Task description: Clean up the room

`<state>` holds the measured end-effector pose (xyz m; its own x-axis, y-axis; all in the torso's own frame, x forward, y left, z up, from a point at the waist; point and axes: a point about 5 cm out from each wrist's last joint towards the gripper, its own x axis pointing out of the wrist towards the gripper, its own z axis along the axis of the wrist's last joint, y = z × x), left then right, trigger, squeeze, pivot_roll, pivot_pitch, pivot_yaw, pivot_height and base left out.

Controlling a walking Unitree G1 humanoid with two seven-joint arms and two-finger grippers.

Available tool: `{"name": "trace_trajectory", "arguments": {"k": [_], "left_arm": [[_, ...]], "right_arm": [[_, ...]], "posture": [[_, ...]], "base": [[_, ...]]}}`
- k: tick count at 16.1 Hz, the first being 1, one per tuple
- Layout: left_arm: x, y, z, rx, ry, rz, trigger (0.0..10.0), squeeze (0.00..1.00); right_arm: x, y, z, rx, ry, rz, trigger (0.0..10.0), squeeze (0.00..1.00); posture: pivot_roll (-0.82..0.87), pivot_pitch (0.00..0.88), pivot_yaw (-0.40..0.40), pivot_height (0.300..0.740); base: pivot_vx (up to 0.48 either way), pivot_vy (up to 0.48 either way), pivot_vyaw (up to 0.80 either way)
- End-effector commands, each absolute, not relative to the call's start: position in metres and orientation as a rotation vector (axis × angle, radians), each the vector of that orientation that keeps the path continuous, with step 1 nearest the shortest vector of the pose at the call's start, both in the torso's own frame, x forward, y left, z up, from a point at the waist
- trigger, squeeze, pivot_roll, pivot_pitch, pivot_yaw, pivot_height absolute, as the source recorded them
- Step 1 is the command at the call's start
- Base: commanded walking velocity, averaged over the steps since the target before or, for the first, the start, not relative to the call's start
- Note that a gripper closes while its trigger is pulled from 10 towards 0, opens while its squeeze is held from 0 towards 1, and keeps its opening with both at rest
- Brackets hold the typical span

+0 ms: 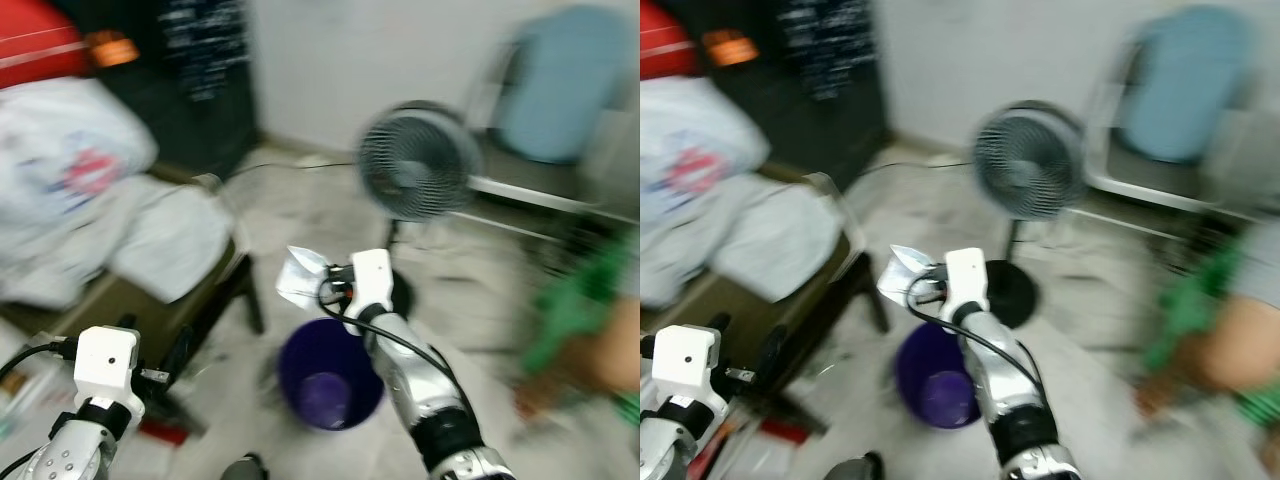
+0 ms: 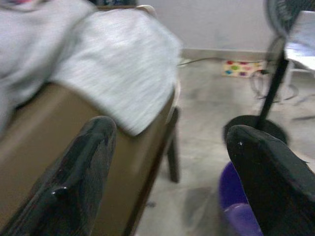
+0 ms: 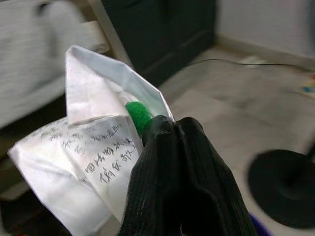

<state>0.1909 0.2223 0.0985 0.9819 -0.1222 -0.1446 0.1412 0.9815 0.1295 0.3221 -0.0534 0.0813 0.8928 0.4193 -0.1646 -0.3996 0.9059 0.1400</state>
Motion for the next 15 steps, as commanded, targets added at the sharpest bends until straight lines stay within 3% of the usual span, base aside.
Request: {"name": "trace_trajectory", "arguments": {"k": [1,4,7,9,15], "left_arm": [[0.188,0.219,0.102,0.153,0.136,-0.177,10.0,0.0],[0.178,0.211,0.101,0.172,0.18,-0.344,10.0,0.0],[0.172,0.209,0.098,0.177,0.198,-0.404,10.0,0.0],[0.171,0.206,0.09,0.17,0.213,-0.429,10.0,0.0],[0.172,0.225,0.058,0.169,0.276,-0.436,10.0,0.0]], "right_arm": [[0.323,-0.057,0.075,0.108,0.22,0.391,10.0,0.0],[0.323,-0.057,0.062,0.083,0.281,0.315,10.0,0.0],[0.32,-0.059,0.049,0.018,0.35,0.231,10.0,0.0],[0.309,-0.071,0.021,-0.091,0.543,0.085,10.0,0.0],[0.294,-0.106,-0.006,-0.165,0.691,-0.148,10.0,0.0]], "posture": [[0.07,0.154,0.002,0.74],[0.1,0.183,0.019,0.74],[0.09,0.186,0.022,0.74],[0.09,0.189,0.026,0.74],[0.1,0.208,0.051,0.74]], "base": [[0.0,0.0,0.7],[0.0,0.0,0.0],[0.0,0.0,0.0],[0.0,0.0,0.0],[0.0,0.0,0.0]]}}
